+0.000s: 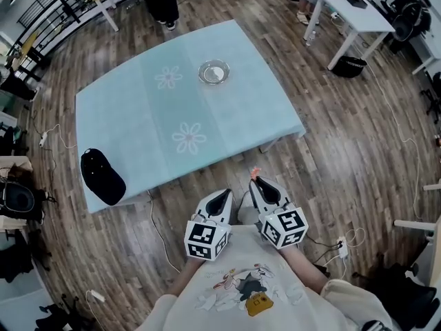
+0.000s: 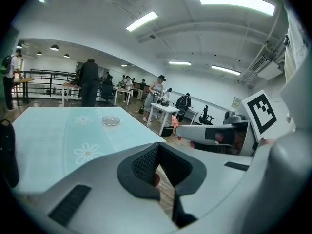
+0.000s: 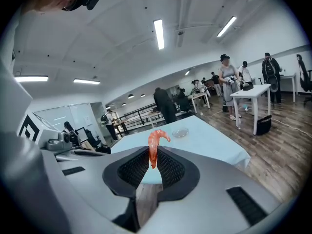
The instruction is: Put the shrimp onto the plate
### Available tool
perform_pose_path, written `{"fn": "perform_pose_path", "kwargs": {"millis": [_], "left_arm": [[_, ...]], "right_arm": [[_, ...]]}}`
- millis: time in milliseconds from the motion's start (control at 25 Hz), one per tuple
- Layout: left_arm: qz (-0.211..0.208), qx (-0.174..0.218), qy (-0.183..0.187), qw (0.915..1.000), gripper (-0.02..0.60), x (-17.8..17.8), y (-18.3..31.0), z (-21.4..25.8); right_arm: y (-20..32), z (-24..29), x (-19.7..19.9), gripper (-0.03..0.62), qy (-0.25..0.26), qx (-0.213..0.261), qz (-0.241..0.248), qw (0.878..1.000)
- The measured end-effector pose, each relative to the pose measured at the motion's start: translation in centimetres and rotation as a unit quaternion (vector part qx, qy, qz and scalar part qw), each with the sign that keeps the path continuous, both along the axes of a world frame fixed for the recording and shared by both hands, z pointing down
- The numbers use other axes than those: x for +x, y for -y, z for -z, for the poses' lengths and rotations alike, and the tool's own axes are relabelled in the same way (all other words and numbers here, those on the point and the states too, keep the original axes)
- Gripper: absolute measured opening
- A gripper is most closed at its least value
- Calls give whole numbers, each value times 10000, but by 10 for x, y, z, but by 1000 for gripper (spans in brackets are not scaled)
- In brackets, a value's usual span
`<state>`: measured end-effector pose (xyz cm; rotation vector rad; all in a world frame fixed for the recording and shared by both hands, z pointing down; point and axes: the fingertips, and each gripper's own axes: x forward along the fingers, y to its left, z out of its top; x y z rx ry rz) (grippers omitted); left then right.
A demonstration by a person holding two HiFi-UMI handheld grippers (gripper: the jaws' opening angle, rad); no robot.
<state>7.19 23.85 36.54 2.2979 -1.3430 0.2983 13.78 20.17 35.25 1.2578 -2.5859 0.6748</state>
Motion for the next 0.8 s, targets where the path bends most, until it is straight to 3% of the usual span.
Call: {"fn": "perform_pose_path", "kwargs": {"millis": [400,560,800], "left_arm": [[221,-41,186,9996,8,44,72,0],[439,-176,149,9988,8,52,85,0],[353,-250,214,9988,8,51,102,3]], "right_arm": [[64,-5,28,66,105,92,504,9986],[74,-15,50,66,234,-139,424,9987],[88,-18,50,66,333,-268,313,9986]]}}
